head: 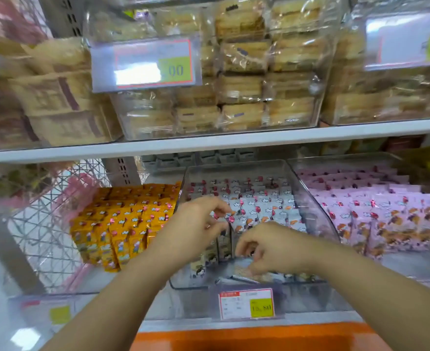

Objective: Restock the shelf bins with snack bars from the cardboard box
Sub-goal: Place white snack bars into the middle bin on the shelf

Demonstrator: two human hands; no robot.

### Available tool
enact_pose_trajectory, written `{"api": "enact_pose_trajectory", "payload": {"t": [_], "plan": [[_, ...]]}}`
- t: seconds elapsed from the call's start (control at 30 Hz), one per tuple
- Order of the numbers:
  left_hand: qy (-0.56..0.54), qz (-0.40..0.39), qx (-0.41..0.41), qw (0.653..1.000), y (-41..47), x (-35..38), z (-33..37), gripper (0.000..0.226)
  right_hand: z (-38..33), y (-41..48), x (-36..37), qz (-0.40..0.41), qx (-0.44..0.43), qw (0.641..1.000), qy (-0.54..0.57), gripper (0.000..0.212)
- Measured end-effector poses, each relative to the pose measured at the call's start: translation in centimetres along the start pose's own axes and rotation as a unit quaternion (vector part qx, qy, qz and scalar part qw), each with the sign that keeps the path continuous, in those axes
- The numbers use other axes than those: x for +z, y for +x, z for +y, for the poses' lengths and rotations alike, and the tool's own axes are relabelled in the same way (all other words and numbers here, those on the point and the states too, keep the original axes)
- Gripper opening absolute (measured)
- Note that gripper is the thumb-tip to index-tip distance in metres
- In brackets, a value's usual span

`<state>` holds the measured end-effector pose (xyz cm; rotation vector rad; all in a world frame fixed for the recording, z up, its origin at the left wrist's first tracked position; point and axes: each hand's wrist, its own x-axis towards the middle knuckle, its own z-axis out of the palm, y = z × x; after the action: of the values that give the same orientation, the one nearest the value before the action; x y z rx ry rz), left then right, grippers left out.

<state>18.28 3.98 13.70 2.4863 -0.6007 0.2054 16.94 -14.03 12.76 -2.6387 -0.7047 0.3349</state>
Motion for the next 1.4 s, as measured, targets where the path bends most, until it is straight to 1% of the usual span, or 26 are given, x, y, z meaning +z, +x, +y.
{"api": "enact_pose_trajectory", "payload": {"t": [0.07, 0.2, 0.27, 0.33, 0.37, 0.43, 0.5, 0.57, 0.63, 0.7, 0.77, 0.83, 0.9, 0.97, 1.07, 1.2, 1.33, 1.4], "plan": [[0.029, 0.033, 0.022, 0.999, -0.3, -0.7, -0.6, 0.018, 0.0, 1.6, 1.0, -0.046, 0.008, 0.999, -0.016, 0.037], [0.049, 0.104, 0.048, 0.992, -1.0, -1.9, -2.7, 0.017, -0.5, 4.0, 2.8, -0.121, 0.037, 0.987, -0.097, 0.043], [0.054, 0.114, 0.053, 0.991, -1.3, -2.1, -3.7, 0.015, -0.8, 4.9, 3.5, -0.151, 0.046, 0.979, -0.132, 0.04], [0.055, 0.112, 0.058, 0.99, -1.4, -2.1, -4.2, 0.013, -0.9, 5.6, 3.9, -0.171, 0.047, 0.972, -0.154, 0.032], [0.052, 0.109, 0.059, 0.991, -1.4, -2.2, -4.3, 0.013, -0.9, 5.8, 4.0, -0.175, 0.047, 0.971, -0.156, 0.029], [0.042, 0.102, 0.063, 0.992, -1.4, -2.3, -4.5, 0.013, -1.0, 6.0, 4.2, -0.18, 0.047, 0.972, -0.142, 0.03], [0.041, 0.095, 0.069, 0.992, -1.5, -2.5, -4.3, 0.014, -1.4, 5.5, 3.7, -0.167, 0.045, 0.978, -0.117, 0.032], [0.04, 0.092, 0.075, 0.992, -1.4, -2.7, -3.8, 0.014, -2.0, 4.4, 2.2, -0.129, 0.041, 0.988, -0.078, 0.034], [0.022, 0.085, 0.078, 0.993, -1.3, -2.8, -3.0, 0.013, -2.9, 2.9, 0.1, -0.058, 0.026, 0.997, -0.037, 0.031], [0.002, 0.061, 0.073, 0.995, -1.1, -2.8, -2.1, 0.012, -3.3, 1.6, -1.4, 0.02, 0.015, 1.0, 0.006, 0.024], [-0.047, 0.009, 0.045, 0.998, -0.9, -2.4, -1.2, 0.013, -3.0, 0.5, -2.0, 0.095, 0.018, 0.993, 0.061, 0.022], [-0.127, -0.055, 0.009, 0.99, -0.8, -1.8, -0.3, 0.018, -2.6, -0.3, -1.9, 0.146, 0.027, 0.984, 0.102, 0.022], [-0.183, -0.083, -0.01, 0.98, -0.7, -1.4, 0.4, 0.017, -1.9, -1.0, -1.5, 0.18, 0.034, 0.975, 0.125, 0.021], [-0.211, -0.093, -0.019, 0.973, -0.6, -1.2, 1.0, 0.017, -1.5, -1.5, -1.1, 0.205, 0.037, 0.965, 0.16, 0.023], [-0.213, -0.086, -0.018, 0.973, -0.3, -1.0, 1.2, 0.022, -1.2, -2.0, -1.3, 0.211, 0.041, 0.952, 0.216, 0.025], [-0.234, -0.067, -0.018, 0.97, 0.1, -1.1, 1.0, 0.022, -1.0, -2.2, -2.1, 0.17, 0.023, 0.941, 0.293, 0.033], [-0.304, -0.045, -0.031, 0.951, 0.2, -1.4, 1.2, 0.019, -0.4, -2.0, -2.9, 0.136, 0.015, 0.944, 0.3, 0.04], [-0.316, -0.022, -0.039, 0.948, 0.4, -1.4, 1.2, 0.017, -0.1, -2.0, -3.0, 0.13, 0.021, 0.933, 0.335, 0.038]]}}
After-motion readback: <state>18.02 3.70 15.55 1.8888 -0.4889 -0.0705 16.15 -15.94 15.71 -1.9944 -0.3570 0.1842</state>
